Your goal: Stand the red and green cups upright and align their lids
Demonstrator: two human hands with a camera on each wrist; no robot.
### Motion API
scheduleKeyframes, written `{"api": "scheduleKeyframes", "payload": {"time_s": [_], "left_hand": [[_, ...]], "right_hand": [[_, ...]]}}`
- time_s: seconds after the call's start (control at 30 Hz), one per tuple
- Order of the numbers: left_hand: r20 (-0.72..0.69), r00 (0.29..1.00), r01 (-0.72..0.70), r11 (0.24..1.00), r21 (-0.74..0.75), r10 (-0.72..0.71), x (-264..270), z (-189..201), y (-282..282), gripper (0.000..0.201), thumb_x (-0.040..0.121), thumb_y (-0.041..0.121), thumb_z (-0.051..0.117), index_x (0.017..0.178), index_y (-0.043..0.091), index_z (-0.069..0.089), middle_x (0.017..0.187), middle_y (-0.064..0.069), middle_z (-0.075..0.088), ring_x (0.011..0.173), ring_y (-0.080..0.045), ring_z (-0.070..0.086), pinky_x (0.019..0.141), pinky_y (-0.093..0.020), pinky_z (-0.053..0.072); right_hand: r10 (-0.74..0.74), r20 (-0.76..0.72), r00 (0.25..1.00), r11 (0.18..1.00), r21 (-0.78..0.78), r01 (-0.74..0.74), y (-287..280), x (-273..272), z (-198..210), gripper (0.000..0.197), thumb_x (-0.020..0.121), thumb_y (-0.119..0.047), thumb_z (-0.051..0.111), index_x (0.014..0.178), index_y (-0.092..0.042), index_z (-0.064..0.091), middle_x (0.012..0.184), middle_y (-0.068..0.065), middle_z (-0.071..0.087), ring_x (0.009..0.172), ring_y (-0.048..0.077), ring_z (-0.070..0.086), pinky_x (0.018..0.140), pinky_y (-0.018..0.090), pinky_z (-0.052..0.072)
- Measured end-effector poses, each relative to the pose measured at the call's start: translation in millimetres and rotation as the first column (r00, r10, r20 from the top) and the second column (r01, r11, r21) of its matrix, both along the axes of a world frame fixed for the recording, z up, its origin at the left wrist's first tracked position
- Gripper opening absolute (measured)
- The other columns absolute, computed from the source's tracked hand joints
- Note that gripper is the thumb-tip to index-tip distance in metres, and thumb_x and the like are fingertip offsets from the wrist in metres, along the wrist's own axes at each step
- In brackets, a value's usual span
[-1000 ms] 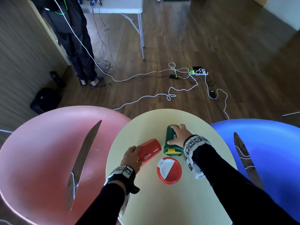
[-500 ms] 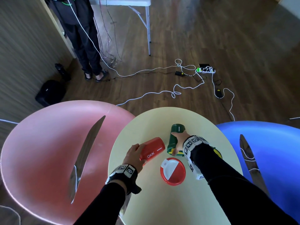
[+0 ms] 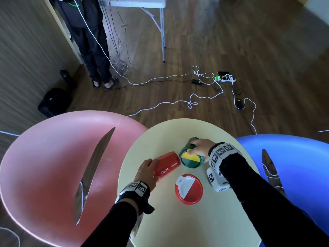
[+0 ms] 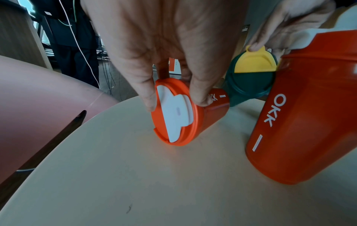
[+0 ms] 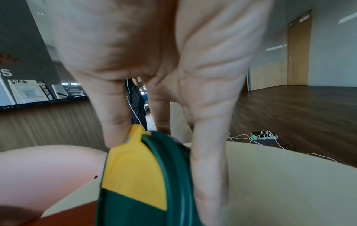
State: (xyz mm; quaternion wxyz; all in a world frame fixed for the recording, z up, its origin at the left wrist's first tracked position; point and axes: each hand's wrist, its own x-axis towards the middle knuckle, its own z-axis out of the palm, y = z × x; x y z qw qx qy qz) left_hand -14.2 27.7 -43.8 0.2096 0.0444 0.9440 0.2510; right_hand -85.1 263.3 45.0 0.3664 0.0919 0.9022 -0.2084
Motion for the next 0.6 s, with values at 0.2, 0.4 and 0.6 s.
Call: {"api": "scheduleKeyframes", "payload": {"time_s": [0.2, 0.4, 0.6], "left_hand": [[-0.007, 1.0, -0.003, 1.0, -0.001, 0.003, 1, 1, 1, 0.068, 0.085, 0.024, 0.062, 0.144, 0.025, 0.028, 0.147, -0.002, 0.029, 0.135, -0.023, 0.031, 0.11, -0.033, 0.031], [0.009, 1.0, -0.004, 1.0, -0.013, 0.004, -1, 0, 0, 0.069, 0.085, 0.025, 0.061, 0.144, 0.026, 0.026, 0.148, -0.001, 0.027, 0.136, -0.023, 0.03, 0.11, -0.034, 0.031], [0.007, 1.0, -0.003, 1.0, -0.019, 0.003, 0, -2, 0, 0.069, 0.085, 0.025, 0.061, 0.144, 0.026, 0.026, 0.148, -0.003, 0.028, 0.135, -0.024, 0.03, 0.111, -0.034, 0.029]], "right_hand": [[-0.08, -0.09, 0.993, 0.997, 0.003, 0.08, 14, -12, 14, 0.041, 0.096, -0.038, 0.041, 0.123, -0.009, 0.051, 0.123, 0.017, 0.058, 0.099, 0.033, 0.063, 0.086, 0.042, 0.053], [-0.189, -0.205, 0.96, 0.981, -0.004, 0.192, 41, -23, 11, 0.046, 0.096, -0.017, 0.041, 0.141, -0.019, 0.036, 0.135, 0.017, 0.05, 0.109, 0.036, 0.061, 0.094, 0.044, 0.05], [-0.116, -0.241, 0.964, 0.978, 0.141, 0.153, 55, -23, 2, 0.052, 0.096, -0.015, 0.039, 0.146, -0.019, 0.027, 0.133, 0.02, 0.053, 0.115, 0.037, 0.056, 0.097, 0.043, 0.045]]}}
